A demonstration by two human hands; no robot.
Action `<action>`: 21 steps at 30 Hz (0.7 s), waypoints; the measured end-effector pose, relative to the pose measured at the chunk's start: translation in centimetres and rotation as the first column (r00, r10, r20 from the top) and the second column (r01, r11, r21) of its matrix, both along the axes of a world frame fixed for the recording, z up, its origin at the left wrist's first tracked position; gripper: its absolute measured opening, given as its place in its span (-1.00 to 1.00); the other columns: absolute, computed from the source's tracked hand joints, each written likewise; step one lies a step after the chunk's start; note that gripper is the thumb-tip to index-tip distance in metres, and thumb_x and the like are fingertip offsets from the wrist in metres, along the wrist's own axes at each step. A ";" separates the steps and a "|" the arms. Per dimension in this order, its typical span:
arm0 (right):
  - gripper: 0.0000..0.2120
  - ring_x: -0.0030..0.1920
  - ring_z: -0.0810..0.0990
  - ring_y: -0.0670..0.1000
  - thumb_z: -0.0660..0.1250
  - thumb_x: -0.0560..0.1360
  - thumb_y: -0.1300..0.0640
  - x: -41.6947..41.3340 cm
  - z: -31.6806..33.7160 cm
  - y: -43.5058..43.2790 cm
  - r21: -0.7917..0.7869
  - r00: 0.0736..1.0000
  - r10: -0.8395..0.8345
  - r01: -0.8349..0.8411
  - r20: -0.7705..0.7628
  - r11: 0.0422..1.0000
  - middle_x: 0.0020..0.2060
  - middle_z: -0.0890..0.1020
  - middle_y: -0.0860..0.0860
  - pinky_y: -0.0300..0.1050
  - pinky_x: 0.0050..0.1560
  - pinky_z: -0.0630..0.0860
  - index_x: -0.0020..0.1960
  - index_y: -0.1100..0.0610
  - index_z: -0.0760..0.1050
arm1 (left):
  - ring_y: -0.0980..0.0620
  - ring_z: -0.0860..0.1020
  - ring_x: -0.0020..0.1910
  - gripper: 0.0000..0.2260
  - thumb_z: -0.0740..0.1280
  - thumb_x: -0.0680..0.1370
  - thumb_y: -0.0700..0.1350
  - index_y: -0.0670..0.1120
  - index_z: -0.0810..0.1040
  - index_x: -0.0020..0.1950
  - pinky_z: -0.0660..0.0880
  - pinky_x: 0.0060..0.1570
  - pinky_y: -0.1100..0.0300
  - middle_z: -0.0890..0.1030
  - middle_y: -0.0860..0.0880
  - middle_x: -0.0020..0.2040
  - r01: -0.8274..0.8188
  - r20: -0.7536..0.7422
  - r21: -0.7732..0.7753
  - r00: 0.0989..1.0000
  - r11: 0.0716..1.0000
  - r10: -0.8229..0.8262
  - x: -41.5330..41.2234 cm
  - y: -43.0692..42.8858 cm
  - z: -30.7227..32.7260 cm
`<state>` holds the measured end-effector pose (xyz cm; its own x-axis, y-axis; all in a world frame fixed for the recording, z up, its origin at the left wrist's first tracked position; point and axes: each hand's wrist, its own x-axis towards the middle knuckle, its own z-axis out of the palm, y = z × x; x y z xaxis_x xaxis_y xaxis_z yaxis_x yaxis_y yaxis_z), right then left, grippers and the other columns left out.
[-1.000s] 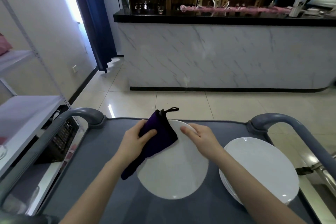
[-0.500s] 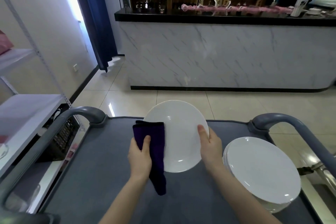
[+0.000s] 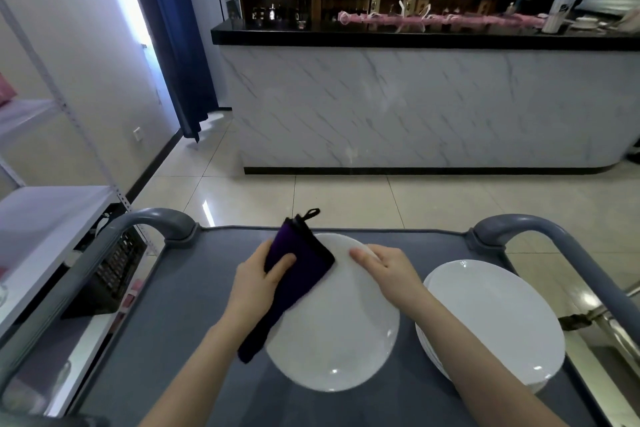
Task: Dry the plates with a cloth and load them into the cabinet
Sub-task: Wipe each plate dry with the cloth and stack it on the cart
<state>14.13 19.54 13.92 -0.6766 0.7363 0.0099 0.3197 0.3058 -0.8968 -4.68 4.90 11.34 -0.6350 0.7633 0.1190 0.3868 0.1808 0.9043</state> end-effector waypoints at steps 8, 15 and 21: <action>-0.61 -0.39 0.40 -0.14 0.25 0.63 -0.06 0.5 -1.3 -0.4 0.046 0.952 -0.273 0.282 -0.139 0.958 -0.43 0.50 -0.05 -0.27 -0.36 0.32 -0.26 0.15 0.51 | -0.07 0.59 -0.18 -0.73 0.24 0.62 0.11 -0.05 0.52 -0.12 0.45 -0.27 0.09 0.62 -0.04 -0.22 -0.368 0.138 -0.153 0.911 0.917 0.389 1.0 -2.4 -4.3; -0.61 -0.35 0.56 0.03 0.09 0.60 -0.23 0.9 -0.5 -0.9 0.466 0.989 -0.147 0.141 -0.025 0.873 -0.40 0.61 -0.04 -0.04 -0.28 0.47 -0.03 -0.04 0.60 | -0.15 0.65 -0.10 -0.74 0.27 0.63 0.08 -0.10 0.57 0.05 0.59 -0.27 0.07 0.69 -0.13 -0.10 -0.292 0.678 -0.241 0.632 0.926 0.376 -1.6 -2.0 -1.7; -0.81 -0.45 0.50 0.04 0.30 0.59 0.07 0.5 -2.5 -2.0 0.959 0.999 0.001 0.038 -0.040 0.281 -0.37 0.57 -0.03 -0.10 -0.59 0.39 -0.02 0.10 0.67 | -0.22 0.60 0.14 -0.45 0.42 0.50 0.15 -0.18 0.47 0.33 0.57 -0.02 -0.11 0.63 -0.23 0.18 -0.196 0.931 -0.168 0.291 0.966 0.221 -0.2 0.2 -0.7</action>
